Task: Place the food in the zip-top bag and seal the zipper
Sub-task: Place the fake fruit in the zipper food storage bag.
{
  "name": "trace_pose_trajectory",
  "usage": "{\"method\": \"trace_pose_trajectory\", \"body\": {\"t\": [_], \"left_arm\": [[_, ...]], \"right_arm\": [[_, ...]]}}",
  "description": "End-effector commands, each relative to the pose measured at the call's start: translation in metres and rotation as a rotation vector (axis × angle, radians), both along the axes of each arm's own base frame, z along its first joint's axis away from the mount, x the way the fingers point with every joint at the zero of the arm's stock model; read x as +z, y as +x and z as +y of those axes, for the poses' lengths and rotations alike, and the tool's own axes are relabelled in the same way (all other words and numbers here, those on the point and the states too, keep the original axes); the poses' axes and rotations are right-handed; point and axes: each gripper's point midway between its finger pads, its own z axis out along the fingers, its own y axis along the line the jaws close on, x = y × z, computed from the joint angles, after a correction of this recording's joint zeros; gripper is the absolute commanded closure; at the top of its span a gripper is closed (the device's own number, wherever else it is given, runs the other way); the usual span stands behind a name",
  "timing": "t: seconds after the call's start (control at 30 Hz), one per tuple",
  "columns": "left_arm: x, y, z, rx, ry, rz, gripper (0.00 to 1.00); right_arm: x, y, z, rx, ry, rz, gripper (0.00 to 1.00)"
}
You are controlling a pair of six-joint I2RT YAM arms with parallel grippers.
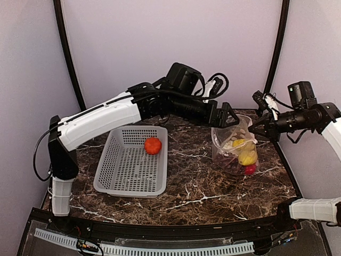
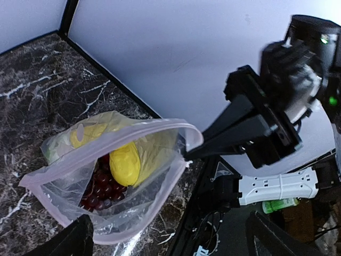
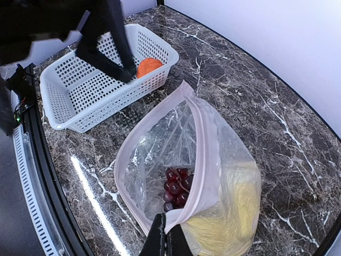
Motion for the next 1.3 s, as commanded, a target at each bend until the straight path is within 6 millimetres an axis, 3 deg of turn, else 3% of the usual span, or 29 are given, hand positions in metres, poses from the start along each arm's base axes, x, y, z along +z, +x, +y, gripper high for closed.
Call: {"method": "trace_pose_trajectory", "body": {"t": [0.0, 0.1, 0.13, 0.17, 0.2, 0.27, 0.37, 0.4, 0.43, 0.47, 0.5, 0.57, 0.63, 0.7, 0.87, 1.0, 1.17, 1.27], "left_arm": [[0.028, -0.007, 0.045, 0.054, 0.14, -0.331, 0.01], [0.024, -0.006, 0.07, 0.118, 0.193, -0.42, 0.01], [0.032, -0.003, 0.082, 0.161, 0.197, -0.447, 0.01], [0.018, 0.002, 0.092, 0.196, 0.247, -0.459, 0.01], [0.025, 0.002, 0.102, 0.215, 0.25, -0.478, 0.01], [0.007, 0.003, 0.12, 0.223, 0.326, -0.523, 0.01], [0.001, 0.01, 0.15, 0.287, 0.397, -0.616, 0.01], [-0.004, 0.008, 0.166, 0.303, 0.421, -0.637, 0.01], [0.001, 0.019, 0.182, 0.389, 0.451, -0.697, 0.01], [-0.005, 0.021, 0.205, 0.457, 0.488, -0.719, 0.01], [0.0, 0.037, 0.236, 0.629, 0.546, -0.752, 0.01], [-0.017, 0.046, 0.275, 0.683, 0.697, -0.776, 0.01], [-0.033, 0.055, 0.301, 0.69, 0.839, -0.782, 0.01], [-0.049, 0.063, 0.324, 0.734, 0.871, -0.731, 0.01], [-0.094, 0.067, 0.341, 0.652, 0.641, -0.435, 0.1], [-0.124, 0.067, 0.343, 0.593, 0.672, -0.284, 0.1], [-0.163, 0.074, 0.317, 0.51, 0.643, -0.085, 0.08], [-0.171, 0.088, 0.302, 0.494, 0.56, -0.013, 0.07]], "right_arm": [[0.0, 0.009, 0.004, -0.002, 0.019, -0.032, 1.0], [-0.006, 0.014, 0.004, -0.008, 0.02, -0.025, 1.0], [-0.008, 0.015, 0.004, -0.008, 0.019, -0.02, 1.0], [-0.01, 0.017, 0.005, -0.007, 0.02, -0.016, 1.0], [-0.011, 0.018, 0.005, -0.007, 0.022, -0.014, 1.0], [-0.013, 0.02, 0.005, -0.007, 0.031, -0.015, 1.0], [-0.018, 0.024, 0.006, -0.007, 0.043, -0.013, 1.0], [-0.021, 0.025, 0.006, -0.01, 0.044, -0.012, 1.0], [-0.022, 0.027, 0.006, -0.011, 0.046, -0.012, 1.0], [-0.023, 0.028, 0.007, -0.009, 0.05, -0.01, 1.0], [-0.025, 0.028, 0.007, -0.006, 0.053, -0.007, 1.0], [-0.026, 0.029, 0.008, -0.002, 0.064, -0.004, 1.0], [-0.027, 0.03, 0.009, 0.002, 0.081, 0.002, 1.0], [-0.029, 0.03, 0.01, 0.008, 0.093, 0.009, 1.0], [-0.037, 0.027, 0.009, 0.012, 0.127, 0.0, 1.0], [-0.043, 0.023, 0.006, -0.001, 0.144, -0.025, 1.0], [-0.044, 0.021, 0.001, -0.017, 0.16, -0.06, 1.0], [-0.047, 0.019, 0.0, -0.019, 0.166, -0.059, 1.0]]}}
